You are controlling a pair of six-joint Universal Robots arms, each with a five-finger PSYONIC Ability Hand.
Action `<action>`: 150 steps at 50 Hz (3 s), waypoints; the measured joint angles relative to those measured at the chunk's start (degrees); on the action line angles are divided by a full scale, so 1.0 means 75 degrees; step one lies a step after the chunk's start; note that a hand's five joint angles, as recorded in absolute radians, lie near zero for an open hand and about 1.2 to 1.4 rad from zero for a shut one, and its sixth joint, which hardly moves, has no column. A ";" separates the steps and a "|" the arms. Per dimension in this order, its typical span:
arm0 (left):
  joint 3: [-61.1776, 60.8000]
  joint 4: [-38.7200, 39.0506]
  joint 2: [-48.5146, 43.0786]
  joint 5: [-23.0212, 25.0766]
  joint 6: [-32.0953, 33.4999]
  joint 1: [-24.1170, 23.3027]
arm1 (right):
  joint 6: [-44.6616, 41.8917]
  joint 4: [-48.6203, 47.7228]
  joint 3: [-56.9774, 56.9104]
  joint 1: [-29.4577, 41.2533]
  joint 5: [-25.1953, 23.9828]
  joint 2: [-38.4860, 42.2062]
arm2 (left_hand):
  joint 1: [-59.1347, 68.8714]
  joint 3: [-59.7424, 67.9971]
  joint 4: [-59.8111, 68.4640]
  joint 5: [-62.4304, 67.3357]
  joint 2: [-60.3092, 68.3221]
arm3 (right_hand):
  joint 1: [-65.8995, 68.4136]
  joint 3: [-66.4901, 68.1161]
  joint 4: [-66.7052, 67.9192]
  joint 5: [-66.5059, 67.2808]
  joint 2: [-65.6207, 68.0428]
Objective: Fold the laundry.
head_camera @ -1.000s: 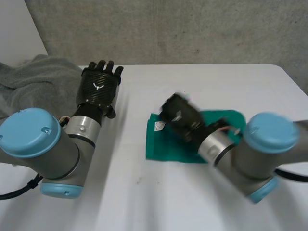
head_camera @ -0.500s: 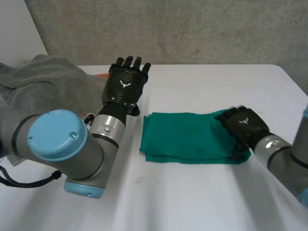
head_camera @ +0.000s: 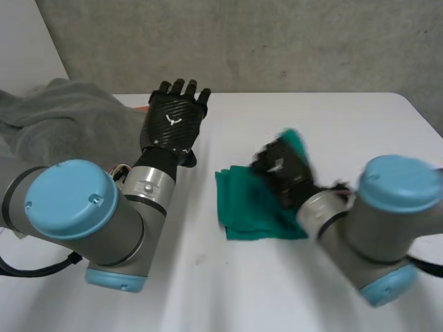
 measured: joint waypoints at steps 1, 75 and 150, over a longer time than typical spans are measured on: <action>-0.0007 0.0000 0.0007 -0.0017 -0.0007 0.0020 | 0.0001 -0.0001 -0.0057 0.0144 -0.0137 0.0131 | 0.0000 0.0000 0.0000 0.0001 0.0000 | -0.0001 -0.0013 -0.0018 -0.0010 -0.0007; 0.3238 -0.4747 -0.1001 0.2920 -0.1625 -0.0039 | 0.5356 0.2236 -0.0013 -0.1976 0.1203 -0.0313 | 0.0000 0.0000 0.0000 -0.0015 -0.0007 | -0.6480 -0.7436 -0.7479 -0.7301 -0.7307; 0.2782 -0.4698 -0.0271 0.5351 -0.2794 0.0188 | 0.6511 0.2707 -1.0423 -0.5205 0.1846 0.6315 | 0.0000 0.0000 0.0000 -0.0015 -0.0007 | -0.0502 -0.0389 -0.0004 -0.0646 -0.0540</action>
